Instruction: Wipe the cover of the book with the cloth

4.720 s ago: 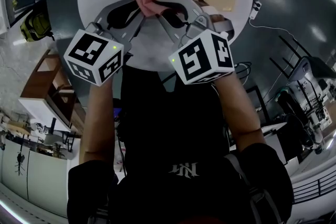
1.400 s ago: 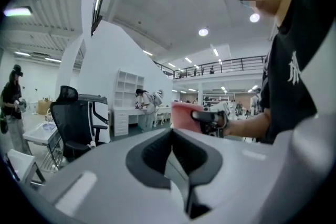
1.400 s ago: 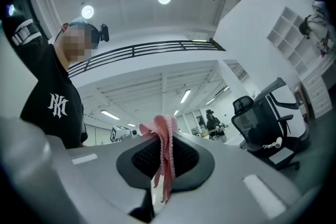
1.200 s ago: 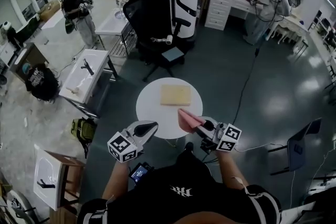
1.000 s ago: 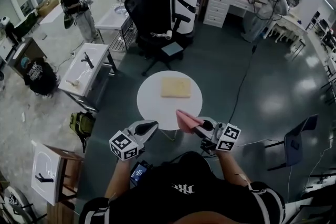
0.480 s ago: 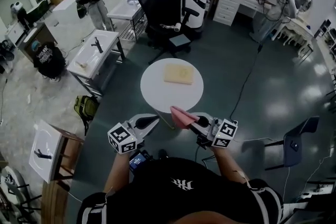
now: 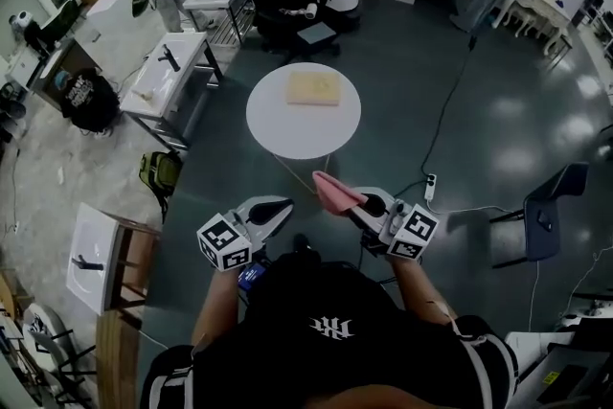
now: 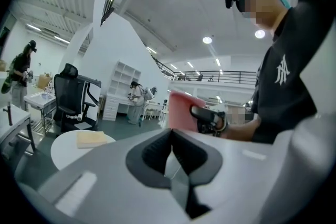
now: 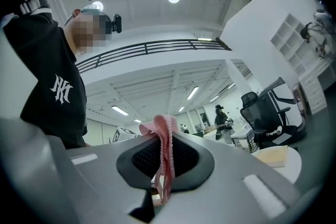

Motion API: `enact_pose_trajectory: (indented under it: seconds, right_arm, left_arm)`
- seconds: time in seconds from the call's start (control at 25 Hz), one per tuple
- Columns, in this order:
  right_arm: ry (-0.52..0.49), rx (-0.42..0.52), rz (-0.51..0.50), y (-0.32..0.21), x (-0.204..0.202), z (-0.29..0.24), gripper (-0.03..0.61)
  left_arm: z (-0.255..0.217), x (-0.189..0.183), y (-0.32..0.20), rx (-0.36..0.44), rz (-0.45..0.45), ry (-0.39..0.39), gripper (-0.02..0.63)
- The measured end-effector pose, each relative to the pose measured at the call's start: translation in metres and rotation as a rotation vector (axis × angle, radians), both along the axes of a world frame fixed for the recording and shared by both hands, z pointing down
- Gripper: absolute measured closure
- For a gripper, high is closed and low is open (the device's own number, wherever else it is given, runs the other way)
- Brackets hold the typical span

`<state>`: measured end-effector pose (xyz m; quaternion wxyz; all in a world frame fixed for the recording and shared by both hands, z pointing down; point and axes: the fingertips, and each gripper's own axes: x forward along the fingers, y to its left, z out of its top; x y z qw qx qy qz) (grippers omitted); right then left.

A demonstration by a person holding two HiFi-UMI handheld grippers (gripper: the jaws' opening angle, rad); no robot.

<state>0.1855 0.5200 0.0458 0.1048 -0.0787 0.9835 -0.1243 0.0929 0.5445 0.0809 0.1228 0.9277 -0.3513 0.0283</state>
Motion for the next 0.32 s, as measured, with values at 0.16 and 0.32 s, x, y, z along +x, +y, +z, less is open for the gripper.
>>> enact_pose_trajectory:
  seconds: [0.16,0.32]
  right_arm:
    - [0.007,-0.008,0.012,0.005,0.011,-0.006,0.566]
    - [-0.031,0.004,-0.010,0.017,0.015,-0.024,0.566]
  left_arm:
    - [-0.014,0.012,0.007,0.034,-0.002,-0.003,0.611]
    - [-0.030,0.018,0.016,0.068,-0.015,-0.003,0.611]
